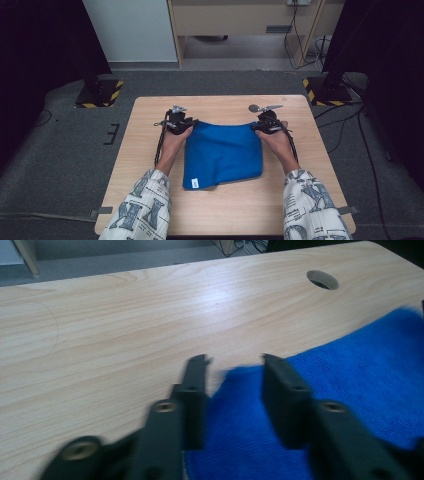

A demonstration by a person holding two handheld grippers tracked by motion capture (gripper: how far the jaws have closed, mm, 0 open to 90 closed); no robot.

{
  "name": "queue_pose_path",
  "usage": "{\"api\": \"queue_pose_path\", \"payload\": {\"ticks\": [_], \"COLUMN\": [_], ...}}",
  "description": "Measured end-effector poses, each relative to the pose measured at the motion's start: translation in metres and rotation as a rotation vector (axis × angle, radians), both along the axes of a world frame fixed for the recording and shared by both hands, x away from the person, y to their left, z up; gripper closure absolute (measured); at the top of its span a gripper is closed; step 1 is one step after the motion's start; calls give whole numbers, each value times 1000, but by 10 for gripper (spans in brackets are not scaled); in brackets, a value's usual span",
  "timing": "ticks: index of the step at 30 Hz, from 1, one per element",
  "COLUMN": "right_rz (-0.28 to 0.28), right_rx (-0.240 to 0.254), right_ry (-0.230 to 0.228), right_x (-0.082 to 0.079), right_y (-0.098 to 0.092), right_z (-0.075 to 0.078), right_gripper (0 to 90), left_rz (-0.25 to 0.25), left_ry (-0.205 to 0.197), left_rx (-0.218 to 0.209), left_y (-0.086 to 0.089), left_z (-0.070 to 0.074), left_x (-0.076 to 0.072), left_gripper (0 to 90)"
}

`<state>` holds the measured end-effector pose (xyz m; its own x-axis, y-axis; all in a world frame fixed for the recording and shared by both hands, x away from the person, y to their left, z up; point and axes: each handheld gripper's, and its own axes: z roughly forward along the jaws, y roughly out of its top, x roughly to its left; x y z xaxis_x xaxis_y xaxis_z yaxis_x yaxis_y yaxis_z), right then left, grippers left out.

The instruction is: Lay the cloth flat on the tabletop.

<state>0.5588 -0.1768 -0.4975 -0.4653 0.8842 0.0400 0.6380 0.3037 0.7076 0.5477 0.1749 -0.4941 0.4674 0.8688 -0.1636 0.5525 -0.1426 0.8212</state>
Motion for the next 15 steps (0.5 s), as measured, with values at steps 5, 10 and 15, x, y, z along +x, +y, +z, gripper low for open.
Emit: {"api": "queue_pose_path", "payload": {"ticks": [5, 10, 15], "right_rz": [-25, -22, -1], "right_rx": [-8, 10, 17], "right_ry": [-36, -76, -98], "right_x": [0, -6, -17], "right_y": [1, 0, -1], "right_z": [4, 15, 24], "right_gripper": [321, 191, 162], "left_rz": [6, -16, -42], "left_ry": [-32, -70, -50], "left_rx": [-20, -5, 6], "left_y": [2, 2, 0], "left_z": [4, 15, 27], "left_x": [-1, -7, -17], "left_gripper": [346, 263, 184]}}
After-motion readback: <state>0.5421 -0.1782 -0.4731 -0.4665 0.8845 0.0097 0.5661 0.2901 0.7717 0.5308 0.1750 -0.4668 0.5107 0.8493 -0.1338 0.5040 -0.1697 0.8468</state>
